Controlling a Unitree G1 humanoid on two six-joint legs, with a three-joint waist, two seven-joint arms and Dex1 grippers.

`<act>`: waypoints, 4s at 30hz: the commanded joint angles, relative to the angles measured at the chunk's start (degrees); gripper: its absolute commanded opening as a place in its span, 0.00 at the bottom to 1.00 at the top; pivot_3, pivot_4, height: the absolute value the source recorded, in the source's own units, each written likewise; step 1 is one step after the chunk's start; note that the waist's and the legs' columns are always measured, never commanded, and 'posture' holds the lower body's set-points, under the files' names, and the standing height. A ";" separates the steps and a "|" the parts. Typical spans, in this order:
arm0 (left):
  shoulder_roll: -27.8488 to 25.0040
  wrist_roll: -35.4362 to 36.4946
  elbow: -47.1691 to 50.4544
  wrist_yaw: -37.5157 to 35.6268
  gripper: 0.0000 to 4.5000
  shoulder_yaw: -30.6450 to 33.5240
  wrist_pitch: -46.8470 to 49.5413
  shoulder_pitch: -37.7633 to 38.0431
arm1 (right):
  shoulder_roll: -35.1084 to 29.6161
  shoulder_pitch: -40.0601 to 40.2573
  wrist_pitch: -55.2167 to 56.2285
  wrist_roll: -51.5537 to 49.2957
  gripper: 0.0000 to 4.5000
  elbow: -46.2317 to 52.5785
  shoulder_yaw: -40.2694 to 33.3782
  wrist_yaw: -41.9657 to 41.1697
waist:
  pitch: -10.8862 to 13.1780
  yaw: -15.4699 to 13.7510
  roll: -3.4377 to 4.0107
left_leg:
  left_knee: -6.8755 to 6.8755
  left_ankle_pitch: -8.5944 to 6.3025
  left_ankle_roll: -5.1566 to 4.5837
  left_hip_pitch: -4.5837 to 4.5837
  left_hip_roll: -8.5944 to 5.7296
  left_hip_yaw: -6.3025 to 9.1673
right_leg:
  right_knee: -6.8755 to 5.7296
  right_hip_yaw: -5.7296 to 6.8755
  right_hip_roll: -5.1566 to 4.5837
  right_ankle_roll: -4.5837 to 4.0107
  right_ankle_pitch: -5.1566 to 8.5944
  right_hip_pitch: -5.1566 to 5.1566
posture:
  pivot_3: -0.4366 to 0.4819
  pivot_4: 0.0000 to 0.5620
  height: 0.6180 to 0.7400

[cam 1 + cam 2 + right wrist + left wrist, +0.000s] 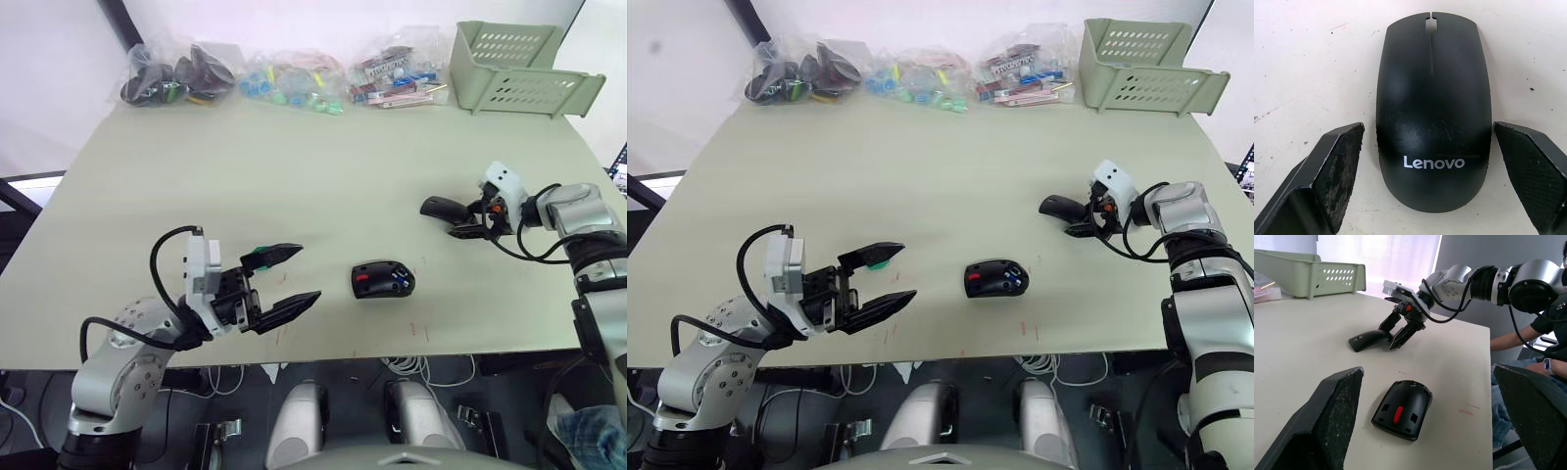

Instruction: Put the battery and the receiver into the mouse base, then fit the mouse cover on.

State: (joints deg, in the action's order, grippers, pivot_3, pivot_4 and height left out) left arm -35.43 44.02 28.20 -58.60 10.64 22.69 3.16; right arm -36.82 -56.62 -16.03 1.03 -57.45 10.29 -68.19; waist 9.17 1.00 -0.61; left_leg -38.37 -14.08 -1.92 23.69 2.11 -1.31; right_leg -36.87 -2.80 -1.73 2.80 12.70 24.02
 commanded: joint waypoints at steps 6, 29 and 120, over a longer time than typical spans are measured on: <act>-0.55 1.61 3.74 0.77 1.00 -0.14 0.79 0.23 | -0.90 -1.07 -0.78 -0.59 0.98 2.40 -1.97 -0.08 | 0.00 0.00 0.01 | 0.00 0.00 0.00 0.00 0.00 0.00 | 0.00 0.00 0.00 0.00 0.00 0.00 | 0.48 0.27 1.00; 0.60 -0.84 3.32 0.89 1.00 -3.47 -1.80 1.29 | -1.46 0.85 -2.23 -0.49 0.98 5.20 -1.84 0.17 | 0.02 -0.02 0.04 | 0.00 0.00 0.00 0.00 -0.01 -0.01 | 0.00 -0.01 0.01 0.00 0.00 0.00 | 0.48 0.27 1.00; -2.28 -3.92 -23.42 -20.69 1.00 3.68 -16.26 -0.58 | -7.95 1.86 -57.42 -15.53 0.58 85.56 15.92 -0.50 | 0.19 -0.08 0.25 | 0.04 -0.01 0.01 0.26 0.05 0.04 | -0.09 0.01 -0.24 -0.01 0.00 0.43 | 0.48 0.27 1.00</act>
State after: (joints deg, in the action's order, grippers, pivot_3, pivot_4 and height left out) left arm -36.87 39.56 5.19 -77.66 12.16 7.98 1.65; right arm -44.52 -53.21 -74.17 -13.41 26.38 25.24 -69.16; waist 9.36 0.92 -0.35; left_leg -38.33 -14.09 -1.91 23.95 2.17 -1.28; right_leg -36.96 -2.80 -1.97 2.78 12.70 24.45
